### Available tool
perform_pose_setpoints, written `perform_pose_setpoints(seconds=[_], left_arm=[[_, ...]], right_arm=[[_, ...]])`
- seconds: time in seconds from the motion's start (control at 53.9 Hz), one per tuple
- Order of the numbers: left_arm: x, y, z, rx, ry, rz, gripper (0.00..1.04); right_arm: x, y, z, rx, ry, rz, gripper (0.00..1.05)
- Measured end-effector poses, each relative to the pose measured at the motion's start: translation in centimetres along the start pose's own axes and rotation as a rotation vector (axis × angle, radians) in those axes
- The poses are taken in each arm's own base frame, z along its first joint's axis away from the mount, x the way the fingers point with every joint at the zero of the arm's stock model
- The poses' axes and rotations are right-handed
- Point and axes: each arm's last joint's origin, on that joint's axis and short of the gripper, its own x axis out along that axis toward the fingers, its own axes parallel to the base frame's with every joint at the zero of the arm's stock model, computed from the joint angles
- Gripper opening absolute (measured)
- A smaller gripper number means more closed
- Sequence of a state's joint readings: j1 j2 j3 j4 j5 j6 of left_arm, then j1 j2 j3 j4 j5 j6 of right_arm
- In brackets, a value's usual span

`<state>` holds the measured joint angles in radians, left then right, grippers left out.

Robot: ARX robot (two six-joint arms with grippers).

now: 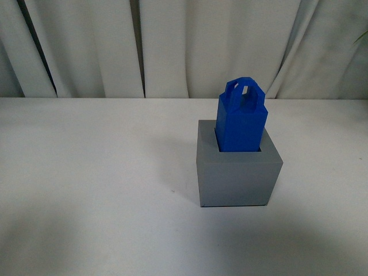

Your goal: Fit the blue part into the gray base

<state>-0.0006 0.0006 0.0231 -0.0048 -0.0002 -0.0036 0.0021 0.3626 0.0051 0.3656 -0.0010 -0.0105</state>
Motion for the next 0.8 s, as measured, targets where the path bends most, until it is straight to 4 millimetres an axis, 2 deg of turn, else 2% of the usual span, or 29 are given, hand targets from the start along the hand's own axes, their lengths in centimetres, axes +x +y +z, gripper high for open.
perform_pose_setpoints(seconds=[0.668, 0.798], left_arm=[[0.0, 0.0, 0.0, 0.000, 0.000, 0.000, 0.99], [0.0, 0.0, 0.0, 0.000, 0.000, 0.000, 0.99]], right_arm=[[-1.2, 0.0, 0.0, 0.000, -0.001, 0.000, 0.02], [-2.1, 0.0, -0.5, 0.000, 0.031, 0.002, 0.02]])
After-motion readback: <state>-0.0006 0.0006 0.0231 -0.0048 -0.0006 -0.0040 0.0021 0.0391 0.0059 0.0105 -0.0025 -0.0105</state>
